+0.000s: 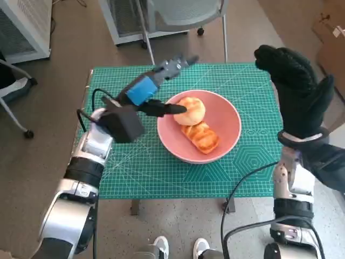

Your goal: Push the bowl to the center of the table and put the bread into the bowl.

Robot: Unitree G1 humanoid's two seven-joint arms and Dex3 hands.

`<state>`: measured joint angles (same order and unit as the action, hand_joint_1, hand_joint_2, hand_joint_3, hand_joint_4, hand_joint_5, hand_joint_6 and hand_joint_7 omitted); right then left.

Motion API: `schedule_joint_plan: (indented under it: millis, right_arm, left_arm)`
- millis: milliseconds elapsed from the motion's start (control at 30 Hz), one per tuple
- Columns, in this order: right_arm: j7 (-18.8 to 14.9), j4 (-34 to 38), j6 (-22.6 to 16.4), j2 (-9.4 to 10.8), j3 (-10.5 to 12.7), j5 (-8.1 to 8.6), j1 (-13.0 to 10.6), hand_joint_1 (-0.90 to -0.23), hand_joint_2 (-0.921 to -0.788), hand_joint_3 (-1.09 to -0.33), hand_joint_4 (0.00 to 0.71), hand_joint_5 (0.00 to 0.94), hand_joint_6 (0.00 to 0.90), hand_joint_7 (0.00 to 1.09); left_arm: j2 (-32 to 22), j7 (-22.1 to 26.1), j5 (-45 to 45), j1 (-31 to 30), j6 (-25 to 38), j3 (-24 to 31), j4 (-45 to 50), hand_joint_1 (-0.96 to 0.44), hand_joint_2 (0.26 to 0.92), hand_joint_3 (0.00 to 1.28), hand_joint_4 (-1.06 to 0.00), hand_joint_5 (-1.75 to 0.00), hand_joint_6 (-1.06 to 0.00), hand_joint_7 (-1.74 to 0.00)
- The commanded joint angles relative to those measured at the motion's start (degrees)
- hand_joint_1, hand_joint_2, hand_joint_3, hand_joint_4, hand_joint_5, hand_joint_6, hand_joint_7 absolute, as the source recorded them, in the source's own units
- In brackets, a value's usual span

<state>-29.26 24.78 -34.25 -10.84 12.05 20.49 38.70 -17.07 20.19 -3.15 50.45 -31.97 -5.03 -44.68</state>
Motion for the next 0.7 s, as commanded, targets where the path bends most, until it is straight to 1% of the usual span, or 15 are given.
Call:
schedule_joint_plan:
  millis: [33,133,333,433,567,700]
  right_arm:
    - [0.19,0.50,0.54,0.01,-0.48,-0.59,0.20,-0.664,-0.921,-0.571,0.275,0.000,0.397,0.01]
    - [0.96,1.23,0.35,-0.10,-0.71,-1.85,1.35,-0.666,-0.921,-0.569,0.275,0.001,0.398,0.01]
    - [1.60,1.74,0.12,-0.10,-1.01,-2.68,2.28,-0.674,-0.921,-0.569,0.278,0.002,0.400,0.01]
    - [1.93,2.12,-0.10,-0.05,-1.16,-3.11,2.81,-0.678,-0.921,-0.569,0.279,0.003,0.400,0.01]
    - [2.09,2.64,-0.60,0.06,-1.24,-3.43,3.30,-0.680,-0.921,-0.570,0.280,0.003,0.399,0.01]
    - [2.20,3.20,-1.26,0.21,-1.49,-3.71,3.79,-0.674,-0.921,-0.576,0.277,0.001,0.393,0.00]
  left_arm:
    - [1.58,2.89,6.33,-3.41,0.80,3.07,6.06,-0.64,0.921,0.17,-0.05,-0.01,-0.19,-0.12]
    - [3.56,4.01,13.36,-8.36,2.17,5.65,14.82,-0.63,0.921,0.19,-0.05,-0.01,-0.18,-0.12]
    - [5.71,3.93,17.58,-12.08,3.41,7.47,21.00,-0.63,0.921,0.23,-0.04,0.00,-0.16,-0.14]
    - [6.53,3.81,19.00,-13.15,4.08,8.28,22.93,-0.63,0.921,0.24,-0.04,0.00,-0.05,-0.35]
    - [6.92,3.71,19.48,-13.88,5.13,8.86,24.75,-0.64,0.921,0.25,-0.03,0.00,-0.01,-0.41]
    - [6.98,3.67,19.86,-14.45,6.50,9.12,26.33,-0.64,0.921,0.25,-0.03,0.00,0.00,-0.42]
